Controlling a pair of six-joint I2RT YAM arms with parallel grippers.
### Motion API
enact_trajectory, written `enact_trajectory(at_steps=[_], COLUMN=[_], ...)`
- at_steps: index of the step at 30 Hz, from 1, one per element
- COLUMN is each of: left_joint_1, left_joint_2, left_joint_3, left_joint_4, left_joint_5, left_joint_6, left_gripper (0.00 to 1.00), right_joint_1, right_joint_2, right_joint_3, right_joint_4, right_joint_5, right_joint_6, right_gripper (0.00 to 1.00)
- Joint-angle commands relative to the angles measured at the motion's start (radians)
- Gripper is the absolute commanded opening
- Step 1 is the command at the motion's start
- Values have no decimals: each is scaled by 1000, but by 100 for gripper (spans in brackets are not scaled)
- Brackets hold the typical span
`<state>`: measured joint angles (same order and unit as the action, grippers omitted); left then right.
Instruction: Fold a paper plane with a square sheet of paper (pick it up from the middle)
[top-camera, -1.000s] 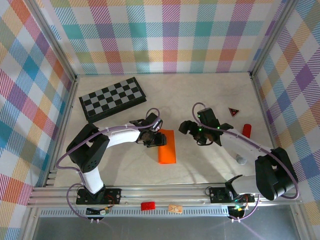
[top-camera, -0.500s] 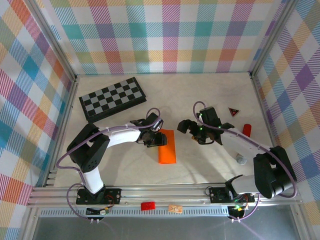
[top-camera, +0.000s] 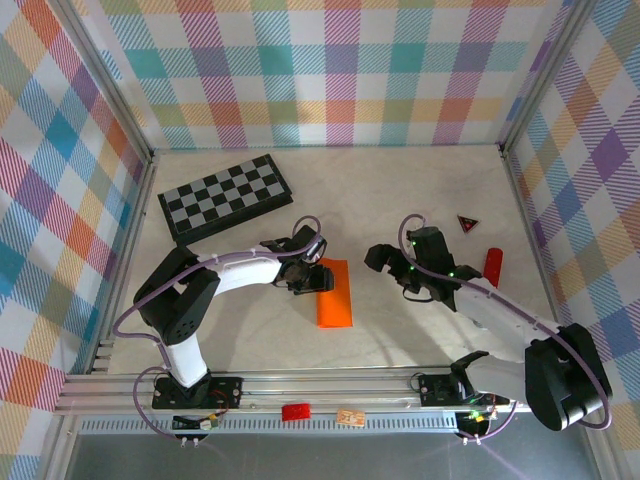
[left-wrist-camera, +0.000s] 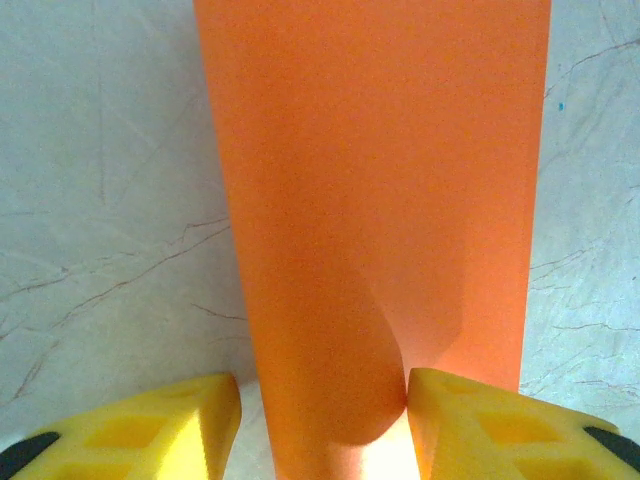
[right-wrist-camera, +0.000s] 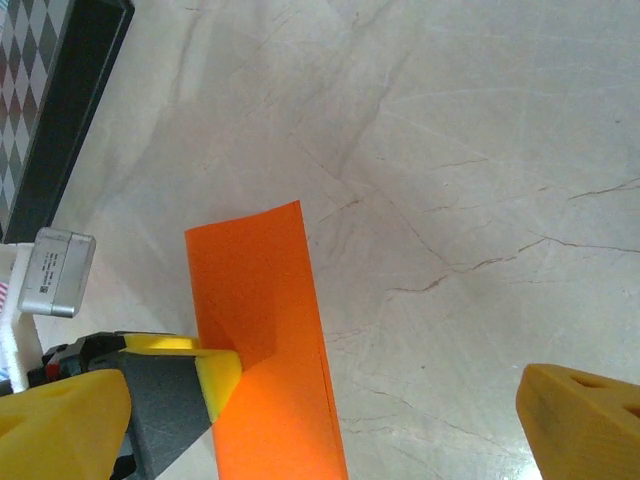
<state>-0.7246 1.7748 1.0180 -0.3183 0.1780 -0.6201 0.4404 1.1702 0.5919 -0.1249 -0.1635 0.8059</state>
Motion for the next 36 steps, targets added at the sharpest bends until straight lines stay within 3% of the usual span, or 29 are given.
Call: enact_trajectory(at_steps=[1,8,36], left_joint_1=[-1,-1,-4], left_joint_2=[50,52,89], left_joint_3=[-19,-20,-12], left_joint_4=[-51,-54,-90], left_joint_5=[-57,-59,-105], left_joint_6=[3,7,26], left_gripper=[51,51,54], right_joint_1=[-16,-17,-17], right_joint_2=[32,119,121], right_joint_3=[37,51,15], right_joint_4=[-18,33,66], right_joint_5=[-89,-227,-268], right_joint_6=[-60,-75,-39], right_gripper=[99,97,95])
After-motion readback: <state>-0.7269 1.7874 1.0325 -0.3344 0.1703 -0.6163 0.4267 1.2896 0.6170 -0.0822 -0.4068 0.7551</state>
